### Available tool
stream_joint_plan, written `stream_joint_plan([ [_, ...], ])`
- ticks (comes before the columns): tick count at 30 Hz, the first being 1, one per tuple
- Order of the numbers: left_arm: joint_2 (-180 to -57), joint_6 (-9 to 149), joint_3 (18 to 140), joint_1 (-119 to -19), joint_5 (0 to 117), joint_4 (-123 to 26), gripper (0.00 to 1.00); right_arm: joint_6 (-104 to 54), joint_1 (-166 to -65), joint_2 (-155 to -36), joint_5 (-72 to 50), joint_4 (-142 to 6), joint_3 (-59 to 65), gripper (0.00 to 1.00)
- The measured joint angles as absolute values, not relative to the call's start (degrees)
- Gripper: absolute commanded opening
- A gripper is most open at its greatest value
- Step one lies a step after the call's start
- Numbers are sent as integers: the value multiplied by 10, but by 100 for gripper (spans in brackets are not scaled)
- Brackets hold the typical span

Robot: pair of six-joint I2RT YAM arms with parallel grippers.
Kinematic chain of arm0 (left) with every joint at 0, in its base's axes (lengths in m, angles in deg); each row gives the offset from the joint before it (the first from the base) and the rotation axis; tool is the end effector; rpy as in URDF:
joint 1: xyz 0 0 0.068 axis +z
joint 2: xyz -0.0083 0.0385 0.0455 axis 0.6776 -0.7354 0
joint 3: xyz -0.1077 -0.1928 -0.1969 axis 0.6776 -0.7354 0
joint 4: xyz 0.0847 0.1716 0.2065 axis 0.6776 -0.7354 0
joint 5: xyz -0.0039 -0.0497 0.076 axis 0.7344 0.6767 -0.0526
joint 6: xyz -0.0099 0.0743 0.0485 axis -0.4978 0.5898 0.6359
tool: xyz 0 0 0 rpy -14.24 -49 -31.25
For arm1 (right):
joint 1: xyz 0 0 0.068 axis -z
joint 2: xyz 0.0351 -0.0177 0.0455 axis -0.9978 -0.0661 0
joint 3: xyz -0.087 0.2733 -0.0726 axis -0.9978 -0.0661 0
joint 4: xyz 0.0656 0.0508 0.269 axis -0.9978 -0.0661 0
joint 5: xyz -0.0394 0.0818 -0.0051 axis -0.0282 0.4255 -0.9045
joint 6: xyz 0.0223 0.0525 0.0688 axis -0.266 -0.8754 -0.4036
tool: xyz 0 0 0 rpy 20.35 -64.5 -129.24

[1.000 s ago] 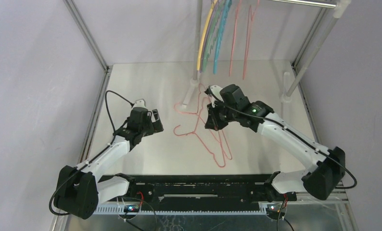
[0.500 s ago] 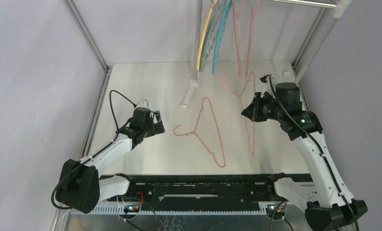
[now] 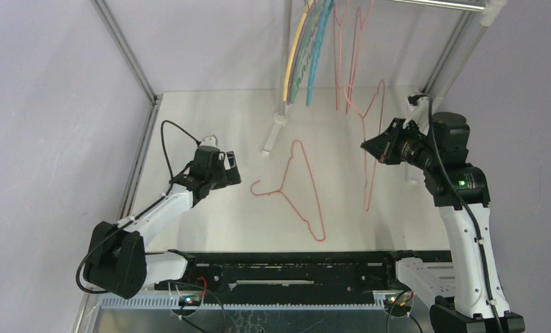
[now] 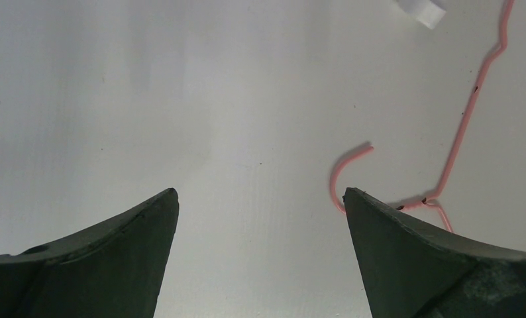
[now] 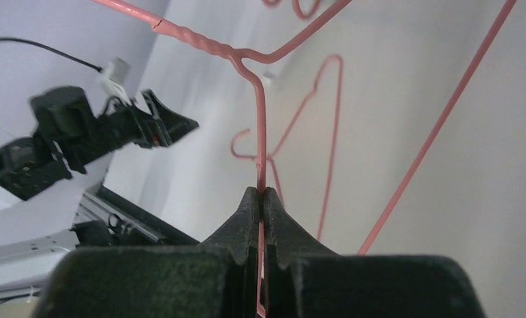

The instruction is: Organize the hangers

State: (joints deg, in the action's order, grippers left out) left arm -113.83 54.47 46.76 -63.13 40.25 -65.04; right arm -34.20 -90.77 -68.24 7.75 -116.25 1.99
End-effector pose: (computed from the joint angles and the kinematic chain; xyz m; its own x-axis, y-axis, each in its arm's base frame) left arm 0.2784 -0.0889 0.1931 -0.6941 -0.2239 -0.6842 -0.1035 0.9716 -0.2129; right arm 0.2019 0.0519 0.4284 -0.5753 0.2030 -0.7923 -0.3191 0.8362 0.4460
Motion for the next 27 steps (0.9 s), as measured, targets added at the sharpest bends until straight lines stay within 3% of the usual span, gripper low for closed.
stream_joint_plan([
  [9, -1149, 554, 472, -631, 407, -652, 99, -424, -851, -716, 117, -1048, 60, 0],
  [27, -1141, 569, 465, -632, 401, -662, 100, -594, -787, -966, 118, -752, 234, 0],
])
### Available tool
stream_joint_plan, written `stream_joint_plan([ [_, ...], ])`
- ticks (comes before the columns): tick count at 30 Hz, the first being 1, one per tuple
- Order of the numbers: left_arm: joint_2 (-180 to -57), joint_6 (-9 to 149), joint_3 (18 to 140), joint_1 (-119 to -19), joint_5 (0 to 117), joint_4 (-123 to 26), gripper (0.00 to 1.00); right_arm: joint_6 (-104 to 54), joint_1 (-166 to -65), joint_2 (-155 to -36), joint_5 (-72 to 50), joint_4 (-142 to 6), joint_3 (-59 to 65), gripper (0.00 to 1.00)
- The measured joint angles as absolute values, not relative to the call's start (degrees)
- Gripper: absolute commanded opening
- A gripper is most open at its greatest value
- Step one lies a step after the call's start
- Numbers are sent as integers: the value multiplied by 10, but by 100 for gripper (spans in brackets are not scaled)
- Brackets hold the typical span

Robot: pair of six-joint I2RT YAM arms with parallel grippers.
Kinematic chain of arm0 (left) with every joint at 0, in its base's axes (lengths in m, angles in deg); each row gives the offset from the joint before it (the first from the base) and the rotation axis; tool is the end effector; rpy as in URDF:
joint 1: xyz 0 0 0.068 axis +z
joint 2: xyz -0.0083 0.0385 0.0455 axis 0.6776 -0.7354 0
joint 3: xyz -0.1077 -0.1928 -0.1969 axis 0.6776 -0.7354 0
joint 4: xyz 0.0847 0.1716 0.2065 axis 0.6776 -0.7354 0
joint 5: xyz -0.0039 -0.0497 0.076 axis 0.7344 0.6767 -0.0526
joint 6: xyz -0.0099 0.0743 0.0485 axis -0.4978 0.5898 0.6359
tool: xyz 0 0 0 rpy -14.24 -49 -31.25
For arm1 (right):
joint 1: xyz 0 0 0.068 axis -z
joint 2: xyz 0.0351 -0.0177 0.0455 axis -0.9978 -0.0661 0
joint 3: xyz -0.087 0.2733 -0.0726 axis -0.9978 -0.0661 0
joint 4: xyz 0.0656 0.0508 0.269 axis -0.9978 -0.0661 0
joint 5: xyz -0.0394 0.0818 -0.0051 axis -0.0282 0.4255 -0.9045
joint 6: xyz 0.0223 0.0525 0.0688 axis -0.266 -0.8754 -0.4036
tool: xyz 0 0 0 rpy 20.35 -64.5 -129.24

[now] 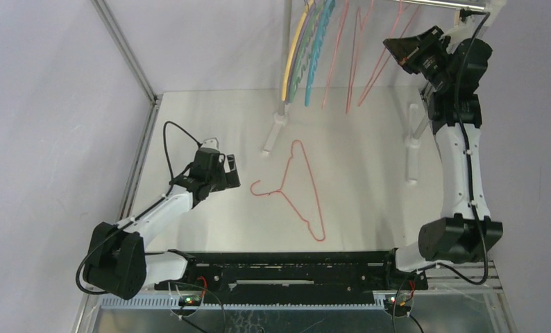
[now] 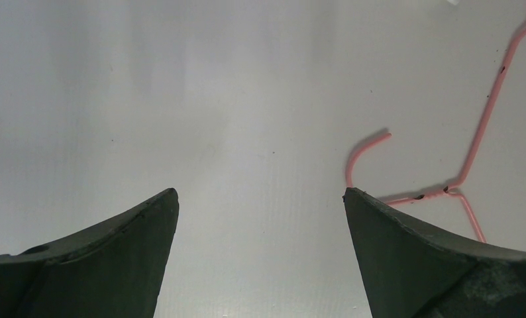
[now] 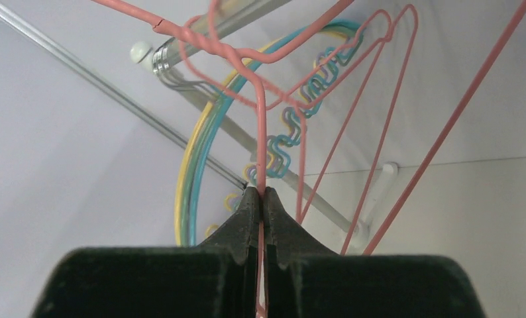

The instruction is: Organize the hangers

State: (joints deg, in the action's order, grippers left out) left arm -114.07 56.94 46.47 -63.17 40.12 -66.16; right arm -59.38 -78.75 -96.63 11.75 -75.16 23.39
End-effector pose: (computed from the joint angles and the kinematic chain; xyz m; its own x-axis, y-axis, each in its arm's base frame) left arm 0.2757 -0.0879 0.1881 -0.7158 -0.1745 -0.6761 -0.0790 0.9823 -0.1698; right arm 0.3681 -0.0073 0.5362 -0.1750 0.5957 -0.7839 -0.3655 0.7000 0.6135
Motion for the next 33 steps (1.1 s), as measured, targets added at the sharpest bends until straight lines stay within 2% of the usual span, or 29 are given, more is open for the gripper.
stream_joint_plan([
  [10, -1132, 569, 454, -631, 386, -665, 100, -634, -781, -1109, 135, -719, 286, 0],
  [23, -1158, 564, 455, -632, 382, -664, 99, -610, -857, -1130, 140, -724, 287, 0],
  [31, -1194, 564, 477, -631, 382, -664, 100, -583, -901, -1210, 146, -768, 399, 0],
  [33, -1195, 564, 479, -632, 382, -662, 100, -580, -901, -1219, 145, -770, 409, 17],
])
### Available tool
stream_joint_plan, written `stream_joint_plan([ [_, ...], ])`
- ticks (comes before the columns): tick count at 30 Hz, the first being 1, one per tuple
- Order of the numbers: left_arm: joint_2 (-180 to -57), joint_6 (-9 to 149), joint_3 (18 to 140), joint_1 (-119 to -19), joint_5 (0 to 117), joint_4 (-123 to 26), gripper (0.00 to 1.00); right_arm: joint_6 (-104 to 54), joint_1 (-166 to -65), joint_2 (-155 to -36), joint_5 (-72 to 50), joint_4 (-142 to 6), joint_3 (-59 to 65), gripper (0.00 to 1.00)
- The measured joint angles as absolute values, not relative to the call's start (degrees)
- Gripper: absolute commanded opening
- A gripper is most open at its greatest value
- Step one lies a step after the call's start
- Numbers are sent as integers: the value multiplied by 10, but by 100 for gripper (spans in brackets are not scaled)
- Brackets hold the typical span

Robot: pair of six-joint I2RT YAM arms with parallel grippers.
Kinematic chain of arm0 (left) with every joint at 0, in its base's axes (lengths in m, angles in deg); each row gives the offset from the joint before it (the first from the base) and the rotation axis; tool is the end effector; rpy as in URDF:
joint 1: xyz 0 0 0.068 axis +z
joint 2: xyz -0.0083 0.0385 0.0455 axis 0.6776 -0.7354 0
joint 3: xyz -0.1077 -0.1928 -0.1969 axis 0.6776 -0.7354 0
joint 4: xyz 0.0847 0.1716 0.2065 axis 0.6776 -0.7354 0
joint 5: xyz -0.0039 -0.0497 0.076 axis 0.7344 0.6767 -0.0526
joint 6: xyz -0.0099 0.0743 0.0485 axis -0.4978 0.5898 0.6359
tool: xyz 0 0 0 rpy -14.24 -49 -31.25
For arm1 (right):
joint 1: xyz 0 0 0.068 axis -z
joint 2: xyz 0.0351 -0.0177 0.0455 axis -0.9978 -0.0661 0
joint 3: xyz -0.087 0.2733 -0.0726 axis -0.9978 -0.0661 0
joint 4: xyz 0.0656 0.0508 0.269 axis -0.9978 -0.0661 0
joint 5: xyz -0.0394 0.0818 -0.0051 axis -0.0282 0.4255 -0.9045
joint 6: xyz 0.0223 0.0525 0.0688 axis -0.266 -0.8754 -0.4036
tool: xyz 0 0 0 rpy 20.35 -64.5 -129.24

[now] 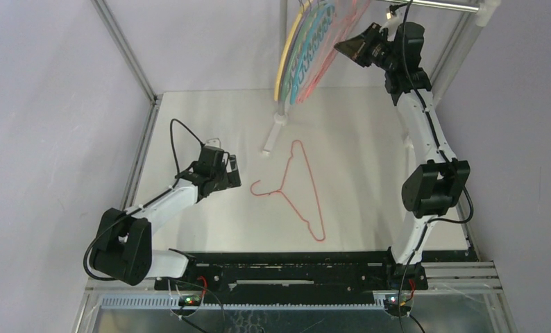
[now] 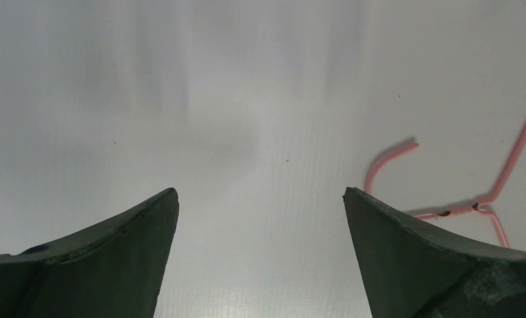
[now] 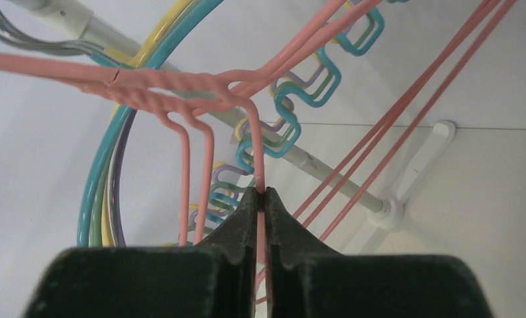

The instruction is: Organize the hangers

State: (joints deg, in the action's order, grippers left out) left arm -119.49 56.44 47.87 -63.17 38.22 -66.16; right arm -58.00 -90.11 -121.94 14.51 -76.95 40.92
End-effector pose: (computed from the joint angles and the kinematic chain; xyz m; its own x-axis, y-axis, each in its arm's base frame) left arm 0.2870 -0.0894 0.1712 -0.7488 -0.1675 -0.6413 -0.1153 0.9857 -0.1229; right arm 0.5003 0.0780 0.4681 -0.4310 0.5077 -0.7460 -0.4279 0.6129 0.6643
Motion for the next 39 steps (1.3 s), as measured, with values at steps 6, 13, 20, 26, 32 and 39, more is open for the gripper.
stream_joint_plan([
  [6, -1197, 564, 479, -631, 382, -661, 99, -563, -895, -1219, 126, -825, 408, 59],
  [13, -1208, 564, 480, -632, 387, -660, 100, -551, -875, -1156, 88, -863, 314, 90],
  [20, -1213, 564, 488, -632, 391, -656, 99, -525, -854, -1004, 64, -892, 229, 100],
  [26, -1216, 564, 488, -631, 393, -654, 100, -460, -882, -870, 55, -934, 183, 100],
  [32, -1220, 564, 488, -631, 401, -651, 99, -387, -1041, -812, 35, -998, 98, 99],
  [39, -1224, 563, 488, -632, 404, -651, 99, -286, -1251, -880, -47, -1072, 28, 94],
])
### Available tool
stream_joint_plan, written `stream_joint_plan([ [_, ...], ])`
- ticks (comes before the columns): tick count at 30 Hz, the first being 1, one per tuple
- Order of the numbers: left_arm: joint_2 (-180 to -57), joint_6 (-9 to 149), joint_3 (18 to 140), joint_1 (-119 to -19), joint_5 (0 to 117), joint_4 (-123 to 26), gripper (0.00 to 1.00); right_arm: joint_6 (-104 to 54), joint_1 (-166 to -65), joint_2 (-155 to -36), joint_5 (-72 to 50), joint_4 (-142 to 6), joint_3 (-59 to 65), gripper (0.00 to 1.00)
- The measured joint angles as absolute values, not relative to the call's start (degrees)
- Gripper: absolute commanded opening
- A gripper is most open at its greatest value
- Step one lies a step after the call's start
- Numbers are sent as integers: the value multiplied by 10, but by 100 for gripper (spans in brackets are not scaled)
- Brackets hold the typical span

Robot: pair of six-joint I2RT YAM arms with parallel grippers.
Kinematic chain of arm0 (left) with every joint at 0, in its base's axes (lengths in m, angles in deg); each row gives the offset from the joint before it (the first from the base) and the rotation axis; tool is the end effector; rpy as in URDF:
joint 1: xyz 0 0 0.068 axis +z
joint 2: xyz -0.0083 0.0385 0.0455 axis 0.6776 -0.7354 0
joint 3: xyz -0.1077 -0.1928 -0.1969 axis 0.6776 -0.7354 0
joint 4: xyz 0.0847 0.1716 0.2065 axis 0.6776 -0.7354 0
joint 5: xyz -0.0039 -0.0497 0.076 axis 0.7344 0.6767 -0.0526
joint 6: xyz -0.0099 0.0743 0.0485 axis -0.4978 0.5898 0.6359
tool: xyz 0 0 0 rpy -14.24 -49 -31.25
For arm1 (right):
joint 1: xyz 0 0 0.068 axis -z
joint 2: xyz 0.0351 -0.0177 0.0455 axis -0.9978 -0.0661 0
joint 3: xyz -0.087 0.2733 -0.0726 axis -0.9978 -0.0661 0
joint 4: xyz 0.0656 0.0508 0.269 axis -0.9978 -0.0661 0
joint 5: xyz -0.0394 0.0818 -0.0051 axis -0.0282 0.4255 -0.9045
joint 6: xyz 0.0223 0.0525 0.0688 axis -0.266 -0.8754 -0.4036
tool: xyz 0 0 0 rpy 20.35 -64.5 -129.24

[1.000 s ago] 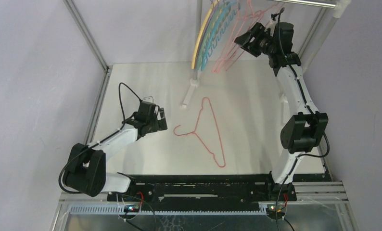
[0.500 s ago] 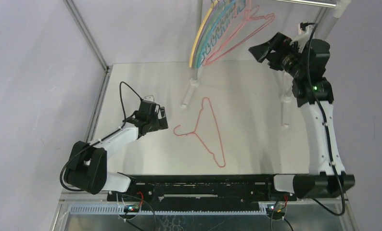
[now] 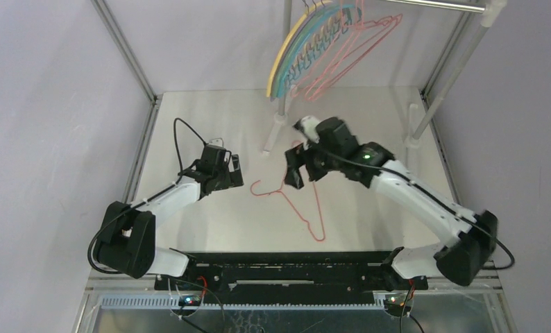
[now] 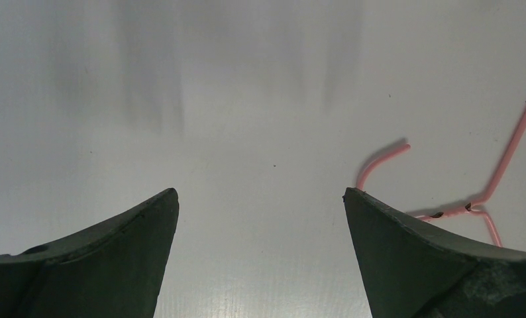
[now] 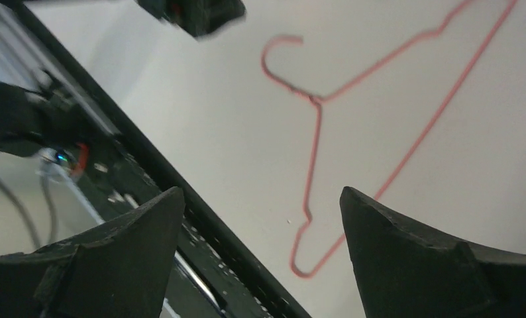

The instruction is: Organize the hangers

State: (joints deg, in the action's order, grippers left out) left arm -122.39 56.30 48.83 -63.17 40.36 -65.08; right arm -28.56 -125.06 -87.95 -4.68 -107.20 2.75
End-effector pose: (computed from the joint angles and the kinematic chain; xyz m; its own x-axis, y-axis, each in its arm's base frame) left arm 0.2945 -0.0953 0.1639 -0.7677 -0.1660 -0.6189 -0.0973 0.9849 -0.1435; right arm 0.2381 0.2168 0.3655 -0.6058 -0.2616 -0.7514 -0.6601 0.6925 0.2911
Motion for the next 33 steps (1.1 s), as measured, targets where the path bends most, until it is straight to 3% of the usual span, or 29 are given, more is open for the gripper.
stream_joint_plan([
  [9, -1209, 562, 486, -632, 403, -650, 100, -227, -1325, -1033, -140, -1059, -18, 81],
  [16, -1181, 558, 466, -632, 402, -647, 99, -227, -1335, -1127, -180, -1010, -39, 62],
  [33, -1180, 548, 446, -632, 402, -646, 99, -259, -1347, -1208, -238, -946, -56, 56],
])
